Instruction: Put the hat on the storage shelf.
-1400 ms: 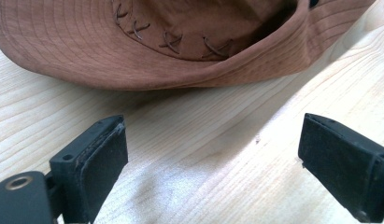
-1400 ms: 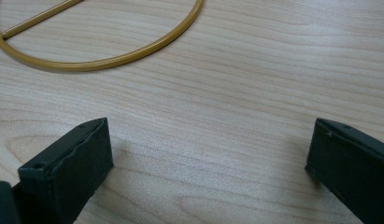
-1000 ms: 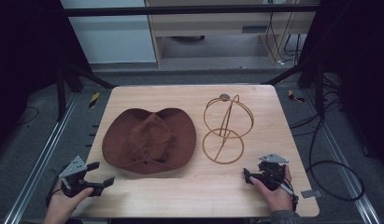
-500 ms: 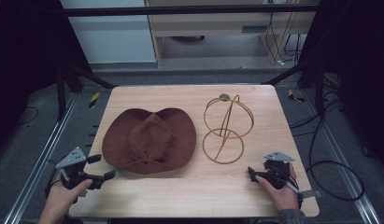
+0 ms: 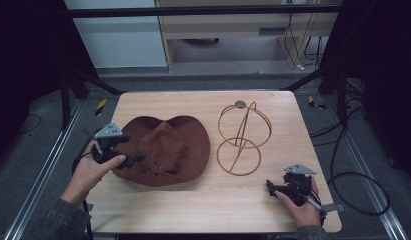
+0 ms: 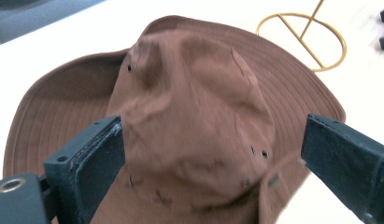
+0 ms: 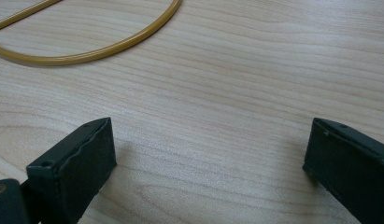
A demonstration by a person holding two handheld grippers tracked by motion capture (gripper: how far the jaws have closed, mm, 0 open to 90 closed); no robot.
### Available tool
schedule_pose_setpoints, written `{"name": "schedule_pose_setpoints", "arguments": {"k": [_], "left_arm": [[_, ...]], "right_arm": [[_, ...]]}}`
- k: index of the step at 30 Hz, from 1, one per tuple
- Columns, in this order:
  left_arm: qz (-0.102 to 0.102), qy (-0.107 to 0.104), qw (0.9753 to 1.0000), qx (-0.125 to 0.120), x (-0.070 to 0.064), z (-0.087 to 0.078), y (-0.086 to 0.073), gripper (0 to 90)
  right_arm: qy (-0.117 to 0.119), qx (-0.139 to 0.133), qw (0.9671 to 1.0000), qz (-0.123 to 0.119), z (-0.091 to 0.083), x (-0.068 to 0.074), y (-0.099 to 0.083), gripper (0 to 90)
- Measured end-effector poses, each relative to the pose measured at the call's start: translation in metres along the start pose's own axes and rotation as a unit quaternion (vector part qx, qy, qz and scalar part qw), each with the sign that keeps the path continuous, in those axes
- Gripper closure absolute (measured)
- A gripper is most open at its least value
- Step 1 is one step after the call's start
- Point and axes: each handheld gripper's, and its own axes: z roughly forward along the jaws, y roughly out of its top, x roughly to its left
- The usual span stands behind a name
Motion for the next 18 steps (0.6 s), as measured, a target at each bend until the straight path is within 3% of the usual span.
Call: {"name": "schedule_pose_setpoints", "arguments": {"k": [8,15,18], "left_arm": [[-0.013,0.004,0.9997,0.022,0.012,0.01,0.024,5.6],[-0.012,0.012,0.9995,0.025,0.015,0.011,0.042,6.0],[0.0,0.015,0.9991,0.039,0.013,0.022,0.053,6.4]], "right_arm": [[-0.005,0.004,1.0,-0.001,0.0,-0.002,0.0,2.2],[-0.005,0.005,1.0,-0.001,0.0,-0.002,0.0,2.2],[-0.005,0.005,1.0,-0.002,0.0,-0.002,0.0,2.2]]}}
